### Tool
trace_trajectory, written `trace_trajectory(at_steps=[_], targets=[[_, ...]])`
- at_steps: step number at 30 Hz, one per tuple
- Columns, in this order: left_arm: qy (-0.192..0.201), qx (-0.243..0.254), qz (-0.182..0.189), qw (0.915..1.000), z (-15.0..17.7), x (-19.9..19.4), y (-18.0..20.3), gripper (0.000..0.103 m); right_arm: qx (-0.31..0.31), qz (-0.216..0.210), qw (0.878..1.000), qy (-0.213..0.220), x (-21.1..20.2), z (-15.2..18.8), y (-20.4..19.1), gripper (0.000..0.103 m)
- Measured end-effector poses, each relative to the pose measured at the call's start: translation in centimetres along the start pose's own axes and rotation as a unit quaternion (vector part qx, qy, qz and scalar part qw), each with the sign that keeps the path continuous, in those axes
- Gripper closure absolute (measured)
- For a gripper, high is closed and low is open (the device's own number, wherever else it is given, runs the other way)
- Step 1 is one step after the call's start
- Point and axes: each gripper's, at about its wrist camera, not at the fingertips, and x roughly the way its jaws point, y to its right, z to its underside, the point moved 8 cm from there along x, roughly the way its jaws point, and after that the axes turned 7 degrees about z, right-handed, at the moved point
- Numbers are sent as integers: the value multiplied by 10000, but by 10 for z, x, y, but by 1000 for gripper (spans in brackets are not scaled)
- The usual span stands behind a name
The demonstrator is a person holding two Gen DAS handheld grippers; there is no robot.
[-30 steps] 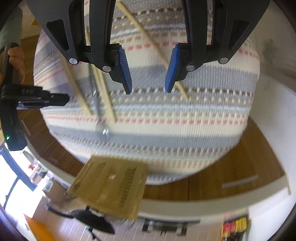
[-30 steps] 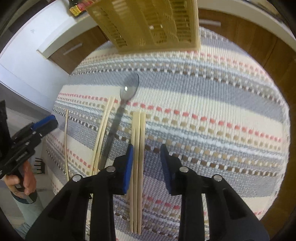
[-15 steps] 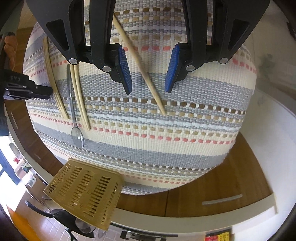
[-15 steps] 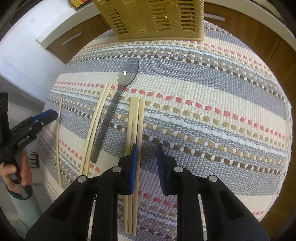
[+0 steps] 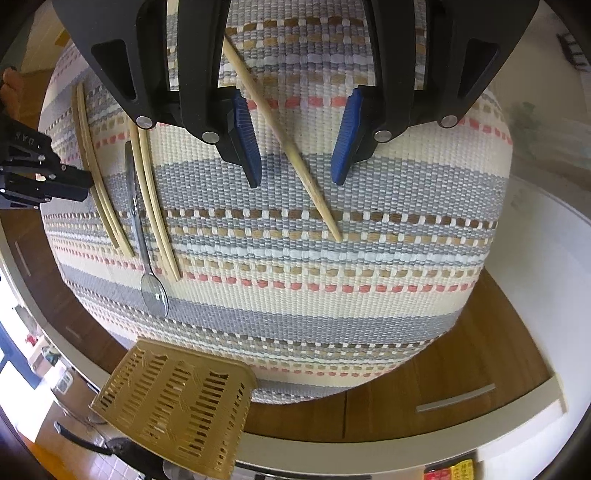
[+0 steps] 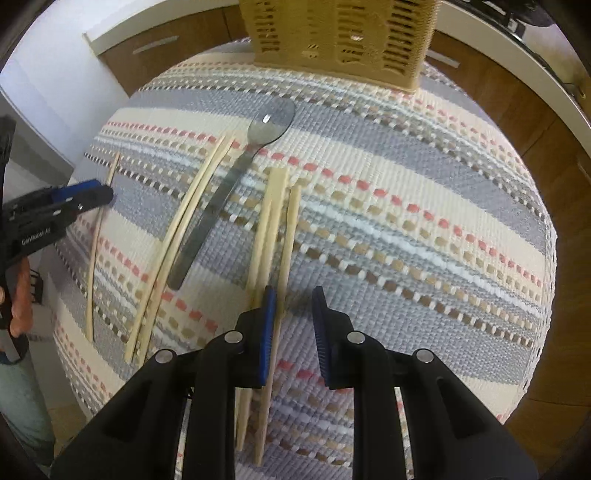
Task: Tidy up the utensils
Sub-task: 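Grasp a single chopstick with the left tool while the right grasps another chopstick, then lift both held chopsticks and carry them over the yellow basket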
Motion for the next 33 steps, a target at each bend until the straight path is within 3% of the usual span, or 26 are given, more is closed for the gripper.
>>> trace_trajectory(at_steps=[4, 6, 7, 8, 12, 15, 21, 24, 28, 33], targets=[[-159, 135, -140, 9997, 1, 2, 2, 65, -356, 267, 9989, -163, 2, 0, -18, 85], [-197, 201, -270, 9992, 1, 2, 1, 75, -497, 206, 9982, -252, 4, -2, -23, 90], [-224, 280, -420, 9985, 2, 2, 0, 79, -526, 183, 9981, -272, 4, -2, -24, 98], [-238, 338, -481, 9980, 2, 2, 0, 90, -531, 176, 9980, -291, 4, -5, -26, 98], [-270, 568, -244, 9977, 5, 3, 12, 97, -438, 178, 9986, -239, 3, -4, -21, 99], [-295, 814, -13, 9962, 8, 5, 27, 99, -294, 105, 9992, -238, 3, -2, -6, 99], [-465, 1026, -97, 9936, 13, 4, 31, 96, -238, 26, 9992, -329, 2, 0, 5, 99], [-749, 1241, -13, 9894, 19, 2, 34, 90, -319, -62, 9986, -427, 2, -1, 8, 99], [-1278, 1509, -4, 9803, 29, 2, 34, 90, -403, -86, 9979, -501, 8, 0, 22, 99], [-1352, 1841, -306, 9731, 32, 4, 43, 99, -508, -94, 9976, -458, 11, -4, 18, 100]])
